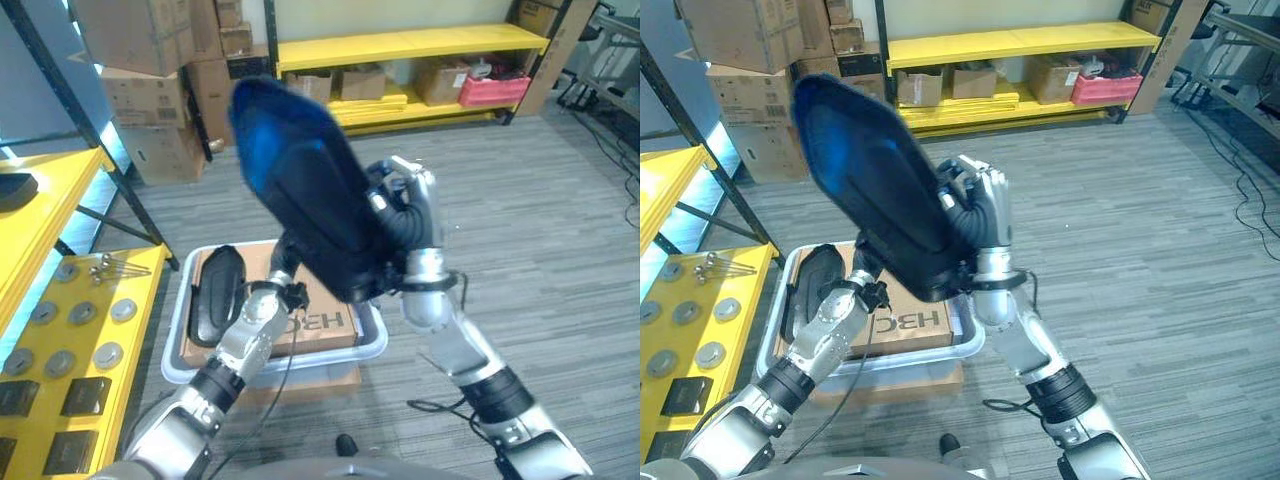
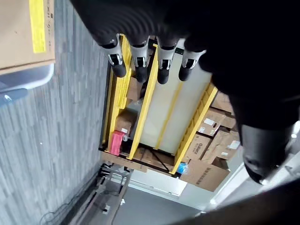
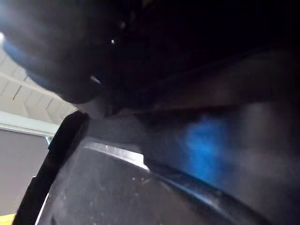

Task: Move parts from the plastic box to the shelf.

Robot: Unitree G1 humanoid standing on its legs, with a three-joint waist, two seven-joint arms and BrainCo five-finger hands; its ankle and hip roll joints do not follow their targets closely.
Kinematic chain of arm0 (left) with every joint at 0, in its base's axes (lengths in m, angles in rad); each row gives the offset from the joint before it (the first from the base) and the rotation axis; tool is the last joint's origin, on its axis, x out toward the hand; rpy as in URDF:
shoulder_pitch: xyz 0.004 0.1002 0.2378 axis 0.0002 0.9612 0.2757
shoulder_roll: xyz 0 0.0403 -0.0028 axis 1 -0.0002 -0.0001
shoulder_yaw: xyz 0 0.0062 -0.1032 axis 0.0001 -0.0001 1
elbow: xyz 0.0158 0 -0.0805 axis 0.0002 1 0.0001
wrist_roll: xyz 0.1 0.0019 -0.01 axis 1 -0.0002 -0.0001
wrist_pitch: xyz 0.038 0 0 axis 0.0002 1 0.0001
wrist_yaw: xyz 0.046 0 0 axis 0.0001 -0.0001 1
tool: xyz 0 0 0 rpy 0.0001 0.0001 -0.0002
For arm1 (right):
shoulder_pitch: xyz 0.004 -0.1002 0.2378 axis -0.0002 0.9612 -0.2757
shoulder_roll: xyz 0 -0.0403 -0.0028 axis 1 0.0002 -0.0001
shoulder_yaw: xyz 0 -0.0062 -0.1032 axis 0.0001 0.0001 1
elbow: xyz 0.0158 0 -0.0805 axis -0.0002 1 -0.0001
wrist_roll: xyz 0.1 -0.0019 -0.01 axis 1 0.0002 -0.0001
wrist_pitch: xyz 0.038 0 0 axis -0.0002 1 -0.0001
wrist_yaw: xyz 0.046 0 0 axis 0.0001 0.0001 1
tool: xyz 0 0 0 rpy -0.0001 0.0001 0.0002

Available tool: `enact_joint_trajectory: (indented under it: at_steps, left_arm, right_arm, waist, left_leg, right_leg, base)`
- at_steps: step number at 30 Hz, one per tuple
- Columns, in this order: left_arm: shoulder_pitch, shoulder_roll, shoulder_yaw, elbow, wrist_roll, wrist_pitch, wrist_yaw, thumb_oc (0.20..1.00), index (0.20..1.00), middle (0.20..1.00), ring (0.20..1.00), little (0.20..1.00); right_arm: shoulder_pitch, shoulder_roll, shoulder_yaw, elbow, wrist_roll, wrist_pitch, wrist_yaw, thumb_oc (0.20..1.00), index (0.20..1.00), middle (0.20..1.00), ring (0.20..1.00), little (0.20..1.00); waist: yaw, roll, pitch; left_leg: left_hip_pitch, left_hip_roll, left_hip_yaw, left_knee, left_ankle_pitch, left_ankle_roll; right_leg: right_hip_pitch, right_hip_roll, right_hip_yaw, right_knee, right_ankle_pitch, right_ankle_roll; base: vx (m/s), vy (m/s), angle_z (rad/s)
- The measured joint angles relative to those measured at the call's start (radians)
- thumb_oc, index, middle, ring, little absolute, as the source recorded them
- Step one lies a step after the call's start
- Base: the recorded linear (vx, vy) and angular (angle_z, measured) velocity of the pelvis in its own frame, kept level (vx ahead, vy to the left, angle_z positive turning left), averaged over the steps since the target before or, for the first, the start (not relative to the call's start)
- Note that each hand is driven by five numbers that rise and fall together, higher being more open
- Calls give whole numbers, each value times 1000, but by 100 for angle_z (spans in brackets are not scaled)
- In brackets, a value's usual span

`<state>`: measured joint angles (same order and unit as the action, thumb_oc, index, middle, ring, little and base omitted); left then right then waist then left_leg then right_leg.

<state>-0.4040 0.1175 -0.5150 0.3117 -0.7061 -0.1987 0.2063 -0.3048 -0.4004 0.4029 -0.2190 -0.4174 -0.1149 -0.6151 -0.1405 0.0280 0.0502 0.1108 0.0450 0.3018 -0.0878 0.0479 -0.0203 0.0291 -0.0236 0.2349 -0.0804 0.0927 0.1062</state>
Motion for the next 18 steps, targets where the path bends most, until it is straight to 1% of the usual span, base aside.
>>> enact_joint_trajectory:
  at_steps: [1,3,4,7,9,13,14,18]
  left_arm:
    - [0,2,3,-1,-10,-8,0,200,200,200,200,200]
    - [0,3,4,-9,-20,-24,0,200,200,200,200,200]
    - [0,7,5,-11,-20,-42,0,200,200,200,200,200]
    - [0,24,5,-14,-15,-55,3,200,200,200,200,200]
    - [0,34,5,-19,-8,-65,6,200,200,200,200,200]
    - [0,50,5,-25,57,-76,29,200,200,200,200,200]
    - [-6,73,2,-34,113,-79,47,200,200,200,200,200]
    - [-36,134,2,-95,253,-83,73,200,200,200,200,200]
  right_arm:
    - [0,-1,-4,0,3,-11,1,200,200,200,200,200]
    - [0,2,0,1,28,-18,2,200,200,200,200,200]
    - [-2,2,0,1,40,-21,4,200,200,200,200,200]
    - [-14,-1,17,1,40,-22,5,200,200,200,200,200]
    - [-25,-1,22,0,40,-36,14,200,200,200,200,200]
    - [-35,-1,27,0,40,-39,28,200,200,200,200,200]
    - [-35,-3,25,0,44,-43,27,200,200,200,200,200]
    - [-41,-8,15,-2,68,-65,25,200,200,200,200,200]
  waist:
    - [1,0,0]
    - [2,-2,1]
    - [4,-3,1]
    - [2,-5,2]
    - [4,-9,2]
    - [3,-15,4]
    - [3,-15,4]
    - [3,-15,5]
  left_leg:
    - [0,0,0,0,0,0]
    - [-1,0,3,0,0,0]
    - [-4,1,5,0,0,0]
    - [-4,2,10,0,-1,-1]
    - [-5,4,20,0,-2,-2]
    - [-7,6,26,0,-2,-2]
    - [-13,7,25,0,-2,-2]
    - [-34,8,25,6,1,-2]
  right_leg:
    - [0,0,0,0,0,0]
    - [-7,1,1,4,0,0]
    - [-16,2,5,10,-1,0]
    - [-20,4,11,12,-1,0]
    - [-25,8,21,16,-1,0]
    - [-33,11,27,22,-1,0]
    - [-41,12,26,24,-1,0]
    - [-63,12,23,29,-1,0]
  base:
    - [0,0,0]
    - [-7,-6,-3]
    - [-15,-14,-9]
    - [-6,-9,-8]
    - [-7,-19,-15]
    - [-15,-38,-5]
    - [-7,-36,1]
    - [7,-66,0]
